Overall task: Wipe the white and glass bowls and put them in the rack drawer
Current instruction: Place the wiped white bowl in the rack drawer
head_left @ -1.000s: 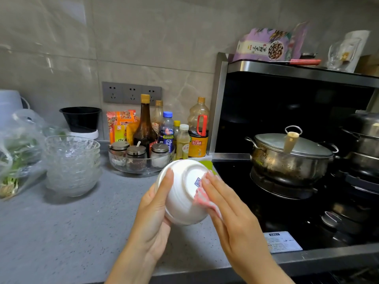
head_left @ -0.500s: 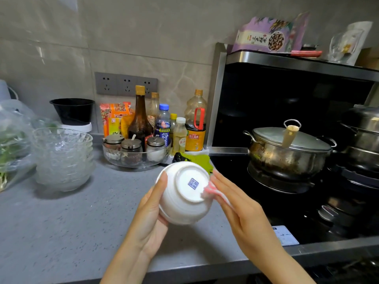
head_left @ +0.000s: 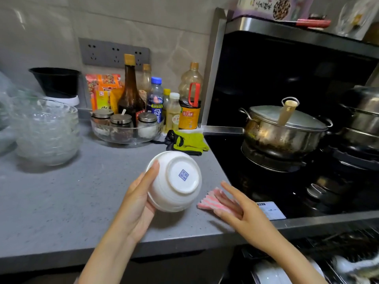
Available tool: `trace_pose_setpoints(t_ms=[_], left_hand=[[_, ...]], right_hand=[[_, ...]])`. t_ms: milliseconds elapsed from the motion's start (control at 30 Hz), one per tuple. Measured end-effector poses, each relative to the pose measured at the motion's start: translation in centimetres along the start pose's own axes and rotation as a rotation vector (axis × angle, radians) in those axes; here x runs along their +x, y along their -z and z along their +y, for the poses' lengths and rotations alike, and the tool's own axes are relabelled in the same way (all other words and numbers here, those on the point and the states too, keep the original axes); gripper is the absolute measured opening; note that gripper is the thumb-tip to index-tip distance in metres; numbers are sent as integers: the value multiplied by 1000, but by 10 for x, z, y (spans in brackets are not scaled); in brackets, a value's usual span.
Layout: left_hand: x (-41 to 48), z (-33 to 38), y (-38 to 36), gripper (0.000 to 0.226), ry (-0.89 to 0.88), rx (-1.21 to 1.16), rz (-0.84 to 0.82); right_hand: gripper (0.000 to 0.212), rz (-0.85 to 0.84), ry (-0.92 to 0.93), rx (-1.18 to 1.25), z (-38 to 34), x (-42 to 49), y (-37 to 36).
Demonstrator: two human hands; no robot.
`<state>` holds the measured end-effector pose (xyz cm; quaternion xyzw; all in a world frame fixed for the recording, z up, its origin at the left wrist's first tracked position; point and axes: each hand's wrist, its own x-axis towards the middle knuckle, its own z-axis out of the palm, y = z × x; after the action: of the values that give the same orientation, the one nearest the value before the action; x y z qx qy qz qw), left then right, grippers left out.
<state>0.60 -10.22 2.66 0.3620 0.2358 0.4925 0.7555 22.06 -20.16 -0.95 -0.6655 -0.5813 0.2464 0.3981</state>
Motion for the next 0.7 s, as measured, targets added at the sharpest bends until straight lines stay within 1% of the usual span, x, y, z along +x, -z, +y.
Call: trace_pose_setpoints(t_ms=[100,167,200,267,333,367,433,533,600,633,700], left_hand=[[-7,-15,-18,39,40,2,-72],[-14,-29,-36,32,84,15,-125],[-17,-39,-44,30,106,17,-157],[-26,-60,-67,28,152,20,-229],[-34,-84,-89,17,186,-10,-277],[-37,-96,-100,16,204,-32,-296],[-41,-126,-119,17,253,-37,-380],[-45,-169,-144,36,378,-18,-437],[-46,-198,-159,45,443,48,-508],[-44,-214,-165,52,467,110,-554],[-40,-245,-177,57,513,266,-620]], right_hand=[[63,116,33,128,-13,-13,16],[59,125,35,282,-15,-27,31],[63,105,35,349,-13,-36,39],[79,65,6,477,-5,-56,56],[95,24,-81,662,10,-76,69],[99,16,-118,736,19,-87,75],[100,52,-173,820,39,-107,86],[90,183,-230,879,67,-137,106],[81,230,-238,913,86,-155,123],[79,252,-248,932,96,-164,132],[86,323,-281,964,118,-179,150]])
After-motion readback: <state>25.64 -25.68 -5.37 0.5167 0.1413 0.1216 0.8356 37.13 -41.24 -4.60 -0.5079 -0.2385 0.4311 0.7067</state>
